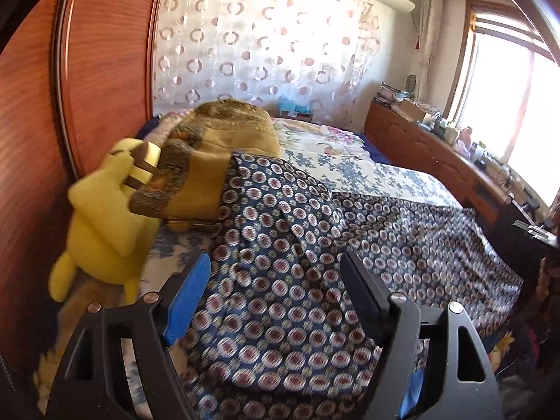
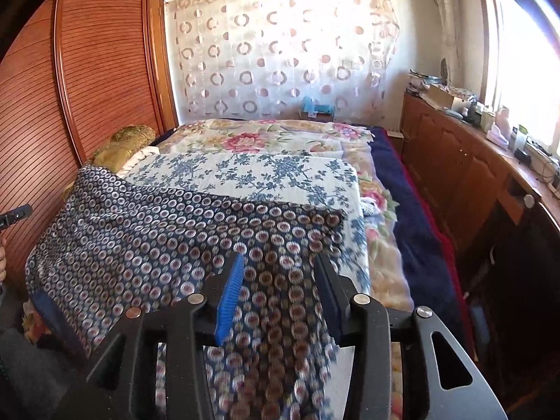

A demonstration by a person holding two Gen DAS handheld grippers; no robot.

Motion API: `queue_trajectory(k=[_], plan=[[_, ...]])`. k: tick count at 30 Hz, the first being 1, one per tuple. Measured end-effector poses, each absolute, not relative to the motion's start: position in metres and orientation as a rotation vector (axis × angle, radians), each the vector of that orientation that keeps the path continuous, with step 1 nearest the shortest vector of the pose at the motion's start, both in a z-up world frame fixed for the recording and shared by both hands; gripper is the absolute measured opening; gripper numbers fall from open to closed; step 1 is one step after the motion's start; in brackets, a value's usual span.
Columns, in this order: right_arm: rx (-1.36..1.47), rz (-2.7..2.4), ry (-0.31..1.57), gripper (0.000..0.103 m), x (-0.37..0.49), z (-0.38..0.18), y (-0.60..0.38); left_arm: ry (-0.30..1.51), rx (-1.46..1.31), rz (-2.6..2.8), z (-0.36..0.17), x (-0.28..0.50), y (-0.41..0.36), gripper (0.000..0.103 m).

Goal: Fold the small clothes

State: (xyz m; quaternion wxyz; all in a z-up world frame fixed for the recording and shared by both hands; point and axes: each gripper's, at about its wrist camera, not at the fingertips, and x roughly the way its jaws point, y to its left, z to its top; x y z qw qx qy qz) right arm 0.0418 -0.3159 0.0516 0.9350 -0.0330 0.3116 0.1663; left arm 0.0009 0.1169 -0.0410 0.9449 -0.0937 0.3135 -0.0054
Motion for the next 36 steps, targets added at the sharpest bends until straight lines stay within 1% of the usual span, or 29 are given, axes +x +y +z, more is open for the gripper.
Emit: queue_trajectory(k=[5, 10, 15, 20, 28, 29, 30, 32, 35, 36], plan=[[-0.062, 0.345, 0.678, 0.046, 0.076, 0.042, -0.305, 0.654, -0.152, 0.018, -0.049, 0.04, 0.108, 0.077], [-0.088, 0.317, 0.709, 0.05, 0.101, 0.033, -0.3, 0.652, -0.132, 0.034, -0.05, 0.07, 0.104, 0.077], [-0.099, 0.278, 0.773, 0.05, 0.128, 0.013, -0.304, 0.614, -0.09, 0.061, -0.049, 0.086, 0.106, 0.077], [-0.063, 0.219, 0.816, 0.05, 0.152, 0.005, -0.314, 0.663, -0.128, 0.02, -0.051, 0.1, 0.121, 0.077], [-0.018, 0.22, 0.857, 0.05, 0.176, -0.007, -0.319, 0.693, -0.136, -0.001, -0.058, 0.105, 0.141, 0.077], [-0.023, 0.224, 0.858, 0.05, 0.177, -0.007, -0.318, 0.709, -0.137, 0.0, -0.062, 0.106, 0.145, 0.073], [-0.028, 0.228, 0.858, 0.05, 0.178, -0.007, -0.316, 0.727, -0.138, 0.003, -0.066, 0.108, 0.149, 0.066], [-0.035, 0.24, 0.856, 0.05, 0.182, -0.01, -0.314, 0.764, -0.14, 0.013, -0.075, 0.109, 0.155, 0.061], [-0.071, 0.266, 0.843, 0.05, 0.179, -0.013, -0.309, 0.794, -0.131, 0.001, -0.087, 0.107, 0.157, 0.06], [-0.082, 0.269, 0.841, 0.044, 0.177, -0.013, -0.307, 0.8, -0.128, -0.006, -0.089, 0.108, 0.156, 0.06]])
